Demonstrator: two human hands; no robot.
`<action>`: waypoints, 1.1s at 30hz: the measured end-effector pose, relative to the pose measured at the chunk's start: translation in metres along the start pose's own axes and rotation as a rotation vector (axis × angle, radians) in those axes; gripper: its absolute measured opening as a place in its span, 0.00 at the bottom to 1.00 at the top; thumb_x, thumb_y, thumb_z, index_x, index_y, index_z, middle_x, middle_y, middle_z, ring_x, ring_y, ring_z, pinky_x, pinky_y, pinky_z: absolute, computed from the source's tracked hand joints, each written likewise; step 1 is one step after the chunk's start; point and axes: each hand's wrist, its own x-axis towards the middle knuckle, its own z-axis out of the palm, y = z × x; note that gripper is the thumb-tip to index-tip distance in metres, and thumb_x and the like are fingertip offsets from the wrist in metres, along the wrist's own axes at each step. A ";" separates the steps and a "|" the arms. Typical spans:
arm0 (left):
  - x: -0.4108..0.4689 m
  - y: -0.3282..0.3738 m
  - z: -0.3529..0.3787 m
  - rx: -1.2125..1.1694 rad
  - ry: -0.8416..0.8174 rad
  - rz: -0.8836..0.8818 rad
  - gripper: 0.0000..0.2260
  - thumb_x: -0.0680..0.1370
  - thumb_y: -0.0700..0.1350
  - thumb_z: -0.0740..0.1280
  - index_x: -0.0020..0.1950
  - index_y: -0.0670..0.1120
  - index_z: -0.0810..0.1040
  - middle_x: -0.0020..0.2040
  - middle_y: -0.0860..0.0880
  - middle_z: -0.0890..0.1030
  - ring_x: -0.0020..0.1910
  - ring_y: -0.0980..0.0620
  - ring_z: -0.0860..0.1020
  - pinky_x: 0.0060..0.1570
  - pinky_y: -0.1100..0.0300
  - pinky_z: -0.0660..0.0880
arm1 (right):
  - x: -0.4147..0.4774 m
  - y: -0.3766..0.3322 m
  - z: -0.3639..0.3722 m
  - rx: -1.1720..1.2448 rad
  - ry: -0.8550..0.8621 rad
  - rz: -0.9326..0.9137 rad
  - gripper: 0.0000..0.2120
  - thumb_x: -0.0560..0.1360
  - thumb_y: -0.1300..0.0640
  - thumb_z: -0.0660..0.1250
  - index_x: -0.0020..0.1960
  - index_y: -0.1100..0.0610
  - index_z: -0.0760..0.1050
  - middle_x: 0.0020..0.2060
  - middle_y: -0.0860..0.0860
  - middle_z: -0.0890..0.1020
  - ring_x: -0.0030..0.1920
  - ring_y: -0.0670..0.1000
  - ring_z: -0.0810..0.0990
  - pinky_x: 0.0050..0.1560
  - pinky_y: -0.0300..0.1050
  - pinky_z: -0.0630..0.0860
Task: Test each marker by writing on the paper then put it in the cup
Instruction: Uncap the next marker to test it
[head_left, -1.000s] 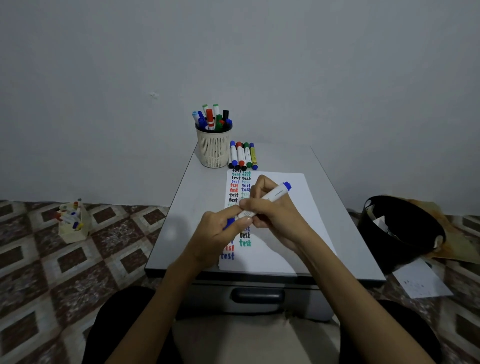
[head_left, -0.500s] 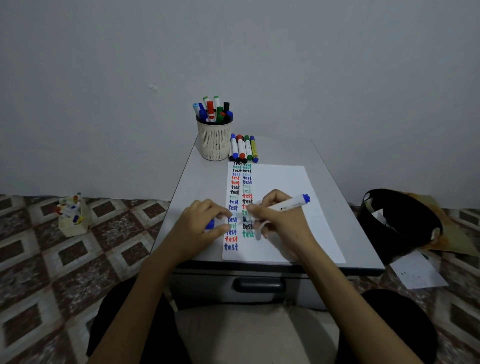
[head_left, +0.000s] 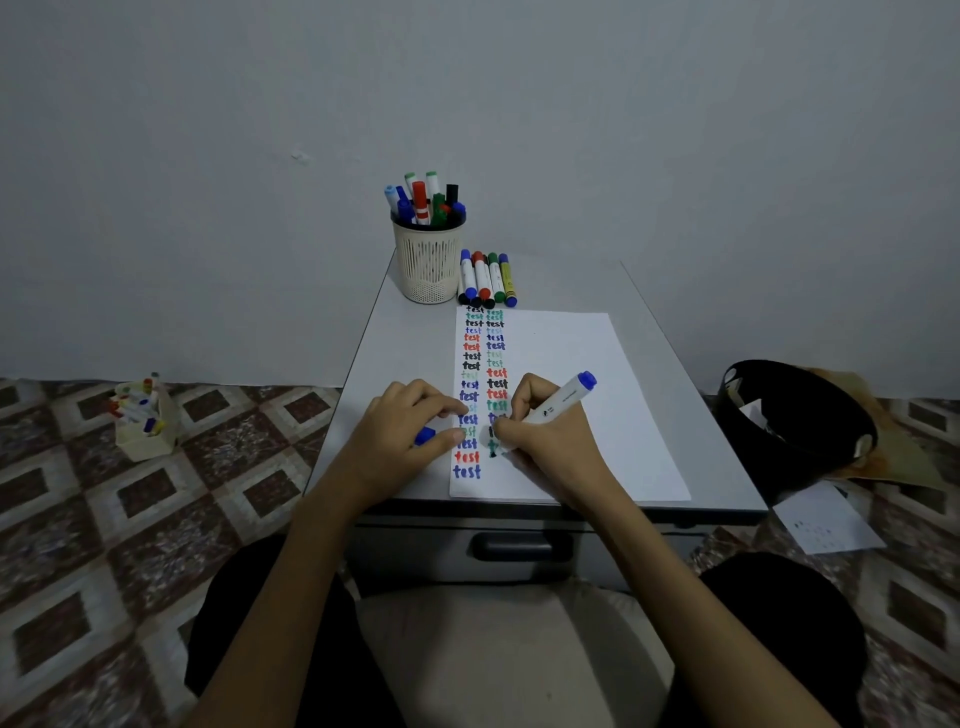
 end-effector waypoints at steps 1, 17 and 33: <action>0.000 0.000 0.001 -0.001 -0.002 -0.002 0.23 0.72 0.64 0.56 0.59 0.52 0.75 0.52 0.58 0.71 0.50 0.60 0.68 0.49 0.66 0.66 | 0.000 0.000 0.000 -0.016 -0.001 -0.001 0.13 0.69 0.71 0.70 0.37 0.62 0.66 0.46 0.67 0.80 0.49 0.59 0.83 0.34 0.38 0.76; -0.001 0.001 0.001 0.022 0.019 -0.005 0.25 0.71 0.64 0.54 0.58 0.51 0.76 0.50 0.58 0.70 0.50 0.59 0.68 0.50 0.62 0.67 | -0.002 0.000 0.003 -0.129 -0.010 -0.025 0.15 0.70 0.71 0.68 0.36 0.61 0.63 0.41 0.58 0.80 0.50 0.51 0.82 0.40 0.40 0.79; 0.000 -0.001 0.002 0.066 0.062 0.050 0.22 0.72 0.61 0.57 0.56 0.48 0.79 0.50 0.51 0.77 0.46 0.56 0.71 0.46 0.73 0.62 | -0.004 0.001 0.000 -0.076 -0.012 -0.011 0.13 0.71 0.70 0.69 0.38 0.62 0.65 0.46 0.51 0.83 0.54 0.49 0.82 0.40 0.42 0.81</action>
